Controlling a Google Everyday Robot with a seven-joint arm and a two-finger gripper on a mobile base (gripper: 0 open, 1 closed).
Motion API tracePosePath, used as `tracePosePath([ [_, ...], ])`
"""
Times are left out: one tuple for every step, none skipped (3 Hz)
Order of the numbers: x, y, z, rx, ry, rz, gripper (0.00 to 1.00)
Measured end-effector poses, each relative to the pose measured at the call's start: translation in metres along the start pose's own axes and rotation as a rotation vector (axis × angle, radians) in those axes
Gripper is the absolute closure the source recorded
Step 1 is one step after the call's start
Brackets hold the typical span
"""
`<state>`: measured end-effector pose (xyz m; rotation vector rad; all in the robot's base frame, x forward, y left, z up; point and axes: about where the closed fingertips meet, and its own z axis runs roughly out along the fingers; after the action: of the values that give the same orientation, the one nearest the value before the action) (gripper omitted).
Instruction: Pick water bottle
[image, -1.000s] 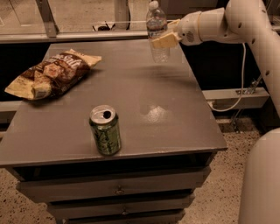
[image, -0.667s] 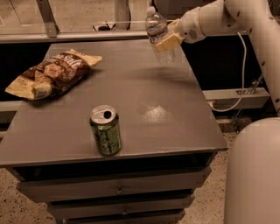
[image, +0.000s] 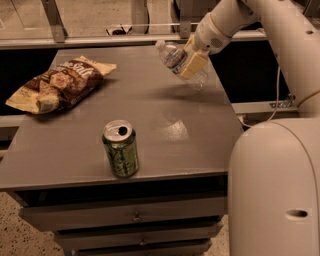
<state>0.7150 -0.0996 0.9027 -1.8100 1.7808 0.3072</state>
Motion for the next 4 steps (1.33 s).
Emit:
tracePosePath([
  [0.004, 0.027, 0.009, -0.131, 0.195, -0.136, 1.00],
  [0.001, 0.039, 0.018, -0.198, 0.314, -0.264, 0.97],
  [-0.002, 0.056, 0.030, -0.247, 0.388, -0.349, 0.66],
  [-0.003, 0.069, 0.040, -0.275, 0.413, -0.380, 0.44],
])
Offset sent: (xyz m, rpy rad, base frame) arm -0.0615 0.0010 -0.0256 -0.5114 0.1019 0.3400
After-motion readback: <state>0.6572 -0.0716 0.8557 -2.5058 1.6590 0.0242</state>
